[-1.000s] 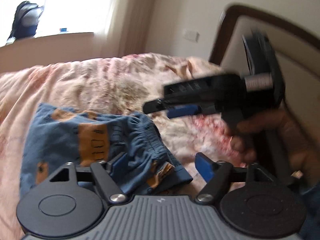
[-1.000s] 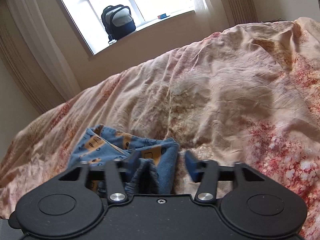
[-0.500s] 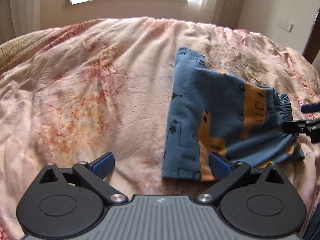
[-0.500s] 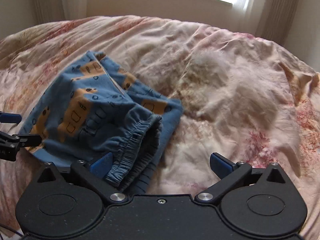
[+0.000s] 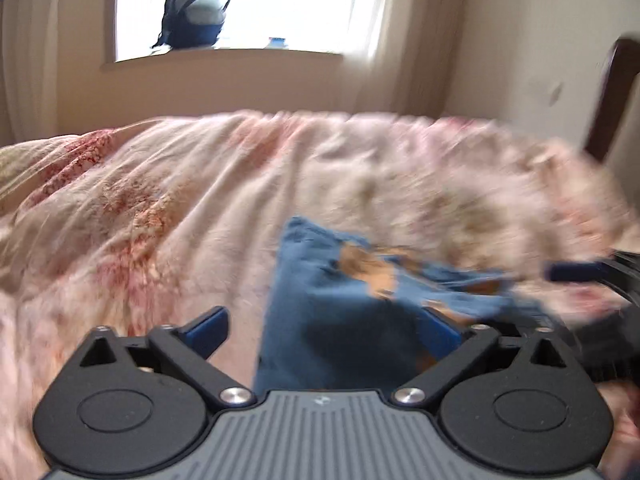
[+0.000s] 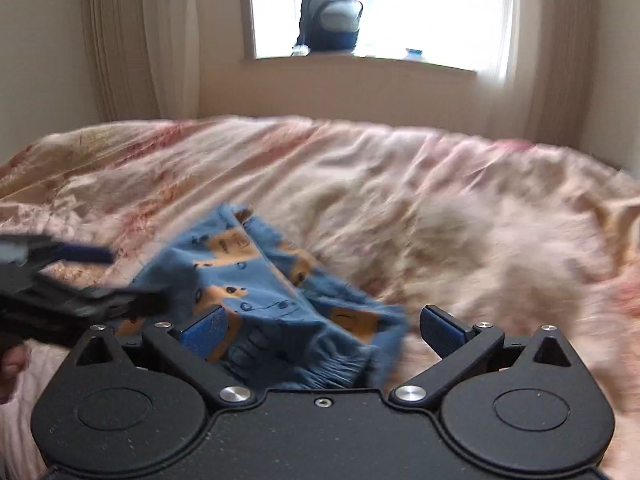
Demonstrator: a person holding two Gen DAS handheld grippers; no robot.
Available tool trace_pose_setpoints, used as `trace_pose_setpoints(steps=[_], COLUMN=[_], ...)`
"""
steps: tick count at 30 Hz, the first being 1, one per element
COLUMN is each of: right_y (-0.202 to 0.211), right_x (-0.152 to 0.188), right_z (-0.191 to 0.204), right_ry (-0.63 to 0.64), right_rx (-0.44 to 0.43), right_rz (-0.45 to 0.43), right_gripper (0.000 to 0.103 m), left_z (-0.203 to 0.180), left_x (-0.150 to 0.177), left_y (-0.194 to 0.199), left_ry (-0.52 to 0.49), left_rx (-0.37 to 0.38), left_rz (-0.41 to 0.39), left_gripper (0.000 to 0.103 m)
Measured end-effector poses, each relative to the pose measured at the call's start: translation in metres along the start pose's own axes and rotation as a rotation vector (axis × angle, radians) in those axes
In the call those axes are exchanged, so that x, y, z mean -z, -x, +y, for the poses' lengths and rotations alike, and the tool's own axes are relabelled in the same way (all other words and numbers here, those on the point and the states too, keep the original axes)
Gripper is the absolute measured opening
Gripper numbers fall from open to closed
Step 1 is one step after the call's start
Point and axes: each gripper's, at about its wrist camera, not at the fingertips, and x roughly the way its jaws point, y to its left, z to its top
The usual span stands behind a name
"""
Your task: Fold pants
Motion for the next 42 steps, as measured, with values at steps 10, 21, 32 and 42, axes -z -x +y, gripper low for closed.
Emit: trace_pose_setpoints(steps=[10,21,32,42], right_y=[-0.003,0.01,0.008,0.007], right_x=[0.014,0.01,0.019,0.012], right_z=[-0.038,-0.026,0.006,-0.028], right_ry=[-0.138,-0.096,0.121,-0.105], right_rx=[-0.006,-0.043,-0.126,0.072], right_rz=[0.02,-0.006,0.157,-0.022], right_gripper=[0.102,0.102,0.102,0.102], left_z=[0.038,0.064,0.047,0.047], left_x=[-0.004,0.025,0.068,0.066], left_y=[-0.028,0.009,0.04,0.037], left_ry=[0.091,0.154,0.012,0.009], left_rx=[0.121,0.078,0.037,0.05], left_rz=[0.03,0.055,0.126,0.133], left_gripper=[0.103,0.103,0.103,0.103])
